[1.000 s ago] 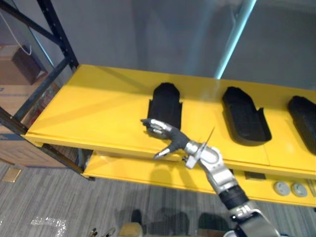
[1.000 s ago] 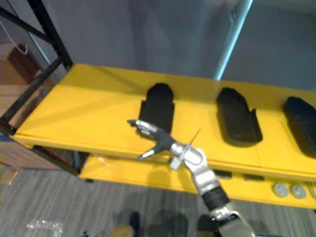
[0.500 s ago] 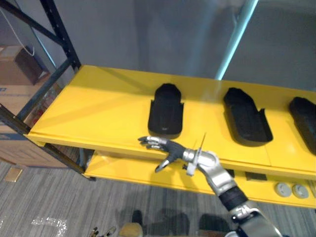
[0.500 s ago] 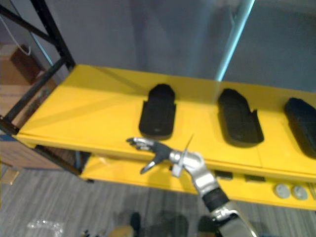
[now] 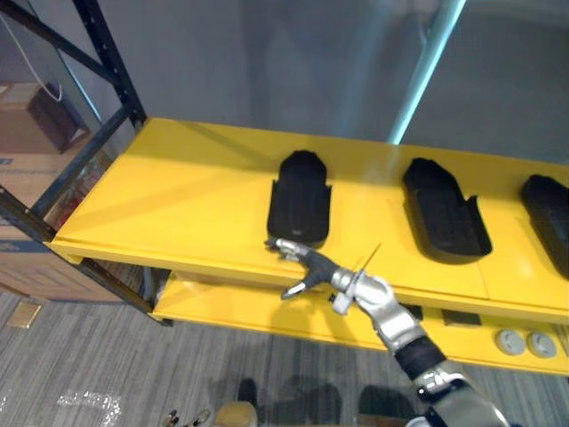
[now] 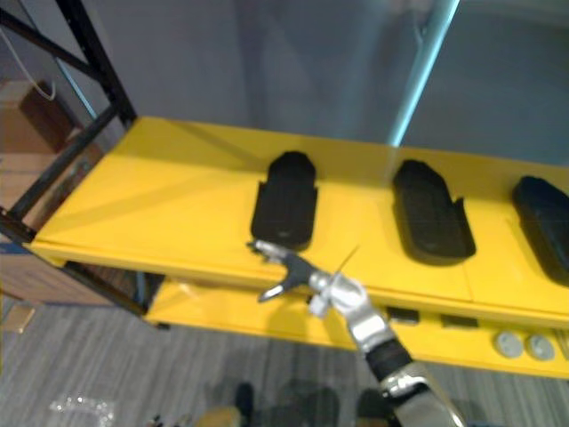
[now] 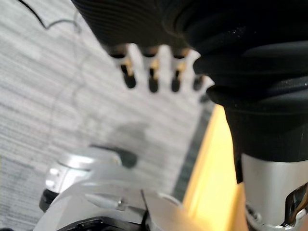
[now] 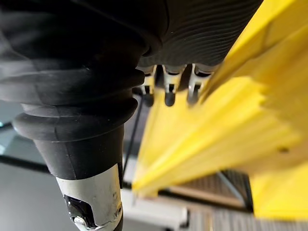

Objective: Walk over and take plastic housings, then place them on the shelf

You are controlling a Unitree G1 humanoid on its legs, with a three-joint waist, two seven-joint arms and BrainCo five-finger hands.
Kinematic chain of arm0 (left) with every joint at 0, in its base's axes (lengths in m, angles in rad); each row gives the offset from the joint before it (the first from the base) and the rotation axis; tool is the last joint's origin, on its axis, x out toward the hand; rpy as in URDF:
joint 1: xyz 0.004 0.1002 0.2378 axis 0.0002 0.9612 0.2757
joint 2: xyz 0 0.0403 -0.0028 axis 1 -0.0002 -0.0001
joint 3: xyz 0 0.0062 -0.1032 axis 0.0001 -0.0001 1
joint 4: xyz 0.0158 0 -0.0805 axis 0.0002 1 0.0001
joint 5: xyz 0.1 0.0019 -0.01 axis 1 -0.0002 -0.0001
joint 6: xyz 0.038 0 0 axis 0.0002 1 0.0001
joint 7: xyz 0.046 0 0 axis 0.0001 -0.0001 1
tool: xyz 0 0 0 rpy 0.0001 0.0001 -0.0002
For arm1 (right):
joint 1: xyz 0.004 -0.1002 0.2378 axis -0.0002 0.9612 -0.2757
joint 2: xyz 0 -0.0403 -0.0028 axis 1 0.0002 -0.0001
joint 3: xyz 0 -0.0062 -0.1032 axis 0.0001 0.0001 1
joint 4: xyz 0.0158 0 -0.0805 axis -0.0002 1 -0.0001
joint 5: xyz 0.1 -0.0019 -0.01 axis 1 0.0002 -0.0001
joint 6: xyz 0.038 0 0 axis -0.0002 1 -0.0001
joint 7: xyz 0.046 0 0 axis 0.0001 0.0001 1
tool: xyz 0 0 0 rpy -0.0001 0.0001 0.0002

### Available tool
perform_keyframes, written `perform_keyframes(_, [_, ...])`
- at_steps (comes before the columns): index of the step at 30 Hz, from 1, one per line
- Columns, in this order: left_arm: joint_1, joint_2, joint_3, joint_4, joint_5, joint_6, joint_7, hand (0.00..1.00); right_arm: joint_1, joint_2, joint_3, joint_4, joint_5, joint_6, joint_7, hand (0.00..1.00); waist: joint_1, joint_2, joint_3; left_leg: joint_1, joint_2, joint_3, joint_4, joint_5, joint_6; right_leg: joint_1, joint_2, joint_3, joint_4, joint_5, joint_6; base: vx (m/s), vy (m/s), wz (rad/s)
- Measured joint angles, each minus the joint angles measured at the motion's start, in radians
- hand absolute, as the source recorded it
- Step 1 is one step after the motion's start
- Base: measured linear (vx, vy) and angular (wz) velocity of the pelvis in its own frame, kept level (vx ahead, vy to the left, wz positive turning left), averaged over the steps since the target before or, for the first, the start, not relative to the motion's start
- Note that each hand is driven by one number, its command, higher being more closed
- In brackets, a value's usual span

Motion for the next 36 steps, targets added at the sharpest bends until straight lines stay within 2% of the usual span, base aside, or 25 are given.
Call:
perform_keyframes(9, [0.0,0.0,0.0,0.0,0.0,0.014,-0.002,0.0,-0.014,0.01,-0.031,0.021,0.001,-0.007,-0.018,0.0,0.0,0.001,0.001,0.005,-0.009,-0.002,0.0,0.0,0.0,0.006,-0.002,-0.002,0.0,0.0,0.0,0.0,0.0,0.0])
perform_keyframes(15, [0.0,0.0,0.0,0.0,0.001,0.014,-0.002,0.0,-0.02,0.021,-0.03,0.028,0.012,-0.015,0.014,0.0,0.0,0.002,0.001,0.011,-0.011,-0.003,-0.001,0.0,0.0,0.011,-0.004,-0.002,0.0,0.0,0.0,0.0,0.0,0.0])
perform_keyframes(18, [-0.001,0.0,0.0,0.0,0.0,0.014,-0.002,0.0,-0.021,0.021,-0.03,0.028,0.013,-0.015,0.053,0.0,-0.002,0.002,0.001,0.016,-0.011,-0.003,-0.001,-0.002,0.002,0.02,-0.006,-0.01,-0.001,-0.004,0.004,0.0,-0.001,0.04])
perform_keyframes(25, [-0.001,-0.001,0.002,-0.001,0.0,0.018,-0.003,0.0,-0.035,0.025,-0.015,0.025,0.073,-0.015,0.194,0.0,-0.001,0.003,0.003,0.014,-0.012,-0.005,-0.001,-0.008,0.007,0.02,-0.011,-0.019,0.001,-0.009,0.005,0.01,0.0,0.03])
perform_keyframes(29, [-0.002,0.0,0.009,-0.001,0.0,0.017,-0.003,0.0,-0.04,0.017,0.03,-0.058,0.137,-0.01,0.248,0.0,-0.003,-0.002,0.007,0.014,-0.013,0.004,-0.001,-0.013,0.005,0.018,-0.012,-0.009,-0.001,-0.008,0.007,0.02,0.001,-0.06])
perform_keyframes(31, [-0.002,-0.003,0.008,-0.001,0.0,0.012,-0.003,0.0,-0.039,0.016,0.026,-0.18,0.207,0.013,0.256,0.0,-0.002,-0.007,0.006,0.007,-0.005,0.012,0.0,-0.013,0.005,-0.003,-0.01,0.01,0.009,-0.007,0.006,0.02,0.0,-0.14])
perform_keyframes(33, [-0.003,-0.003,0.008,0.0,0.0,0.006,-0.002,0.0,-0.038,0.016,0.004,-0.291,0.3,0.025,0.242,0.0,-0.006,-0.008,0.005,-0.003,0.007,0.024,0.0,-0.011,0.003,-0.022,-0.001,0.018,0.015,0.005,-0.012,0.02,0.0,-0.17])
perform_keyframes(35, [-0.003,-0.003,0.009,0.001,0.0,-0.012,-0.002,0.0,-0.029,0.019,-0.058,-0.401,0.41,0.052,0.179,0.0,-0.01,-0.009,0.003,0.0,0.027,0.032,0.0,-0.009,0.0,-0.032,0.016,0.037,0.018,0.025,-0.04,-0.01,0.0,-0.16])
perform_keyframes(36, [-0.005,-0.003,0.009,0.001,0.0,-0.014,-0.002,0.0,-0.021,0.022,-0.084,-0.422,0.428,0.053,0.162,0.0,-0.012,-0.011,0.002,0.0,0.029,0.033,0.0,-0.008,-0.001,-0.032,0.017,0.039,0.019,0.028,-0.042,-0.03,-0.004,-0.03])
